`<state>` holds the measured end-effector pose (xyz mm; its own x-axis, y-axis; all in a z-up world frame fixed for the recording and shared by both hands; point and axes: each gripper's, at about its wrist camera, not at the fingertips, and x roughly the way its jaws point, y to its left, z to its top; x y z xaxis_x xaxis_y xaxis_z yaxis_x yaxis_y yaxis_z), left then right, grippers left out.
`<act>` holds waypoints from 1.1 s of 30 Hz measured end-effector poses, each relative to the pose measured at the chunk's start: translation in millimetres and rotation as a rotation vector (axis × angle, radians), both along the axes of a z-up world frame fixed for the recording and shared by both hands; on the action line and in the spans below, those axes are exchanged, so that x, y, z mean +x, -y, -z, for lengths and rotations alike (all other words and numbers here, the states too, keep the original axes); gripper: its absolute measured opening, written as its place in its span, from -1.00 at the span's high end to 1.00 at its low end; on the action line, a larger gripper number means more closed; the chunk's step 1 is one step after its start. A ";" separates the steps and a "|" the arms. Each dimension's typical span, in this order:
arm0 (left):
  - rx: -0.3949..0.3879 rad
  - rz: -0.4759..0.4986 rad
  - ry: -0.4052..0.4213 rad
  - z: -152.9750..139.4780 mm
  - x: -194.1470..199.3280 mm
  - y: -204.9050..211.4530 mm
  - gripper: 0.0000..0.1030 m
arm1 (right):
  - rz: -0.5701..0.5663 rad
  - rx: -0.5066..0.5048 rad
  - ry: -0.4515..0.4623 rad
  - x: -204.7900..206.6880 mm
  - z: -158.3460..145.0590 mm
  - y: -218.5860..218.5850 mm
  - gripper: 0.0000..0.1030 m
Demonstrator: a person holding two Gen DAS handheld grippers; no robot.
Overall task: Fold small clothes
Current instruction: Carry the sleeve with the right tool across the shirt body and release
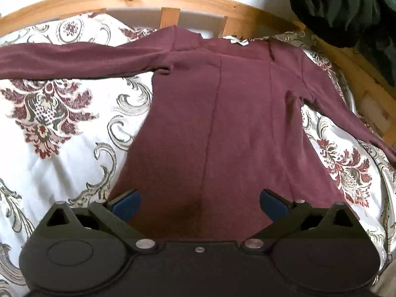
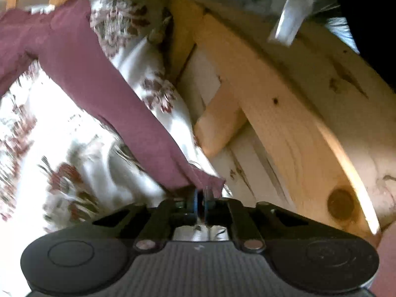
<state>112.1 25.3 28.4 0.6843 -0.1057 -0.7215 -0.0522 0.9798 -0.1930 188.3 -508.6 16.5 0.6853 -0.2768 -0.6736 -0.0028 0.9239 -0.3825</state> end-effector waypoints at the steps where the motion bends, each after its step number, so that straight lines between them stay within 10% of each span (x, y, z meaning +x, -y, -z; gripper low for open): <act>1: 0.002 -0.001 0.004 -1.3 -0.1 -0.5 -0.99 | 0.001 0.046 0.016 -4.2 -10.2 -4.5 0.91; 13: -0.029 -0.028 0.057 -18.7 -3.5 -23.2 -0.99 | -0.434 0.501 0.165 -38.1 -139.3 -144.3 0.92; 19: -0.030 -0.064 0.050 -17.4 -11.9 -39.1 -0.99 | -0.624 0.593 0.123 -8.8 -109.5 -235.4 0.92; 30: -0.014 -0.122 -0.007 -2.3 -23.8 -64.1 -0.99 | -0.848 0.456 0.108 -27.7 -15.3 -378.7 0.89; 33: -0.011 -0.130 -0.025 2.6 -21.7 -64.7 -0.99 | -0.899 0.472 0.079 -37.7 -2.8 -380.0 0.45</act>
<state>90.4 90.0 25.8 0.6747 -0.0252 -0.7376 -0.1838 0.9622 -0.2010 150.6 -128.5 19.3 0.5562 0.6447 -0.5244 -0.7608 0.6490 -0.0091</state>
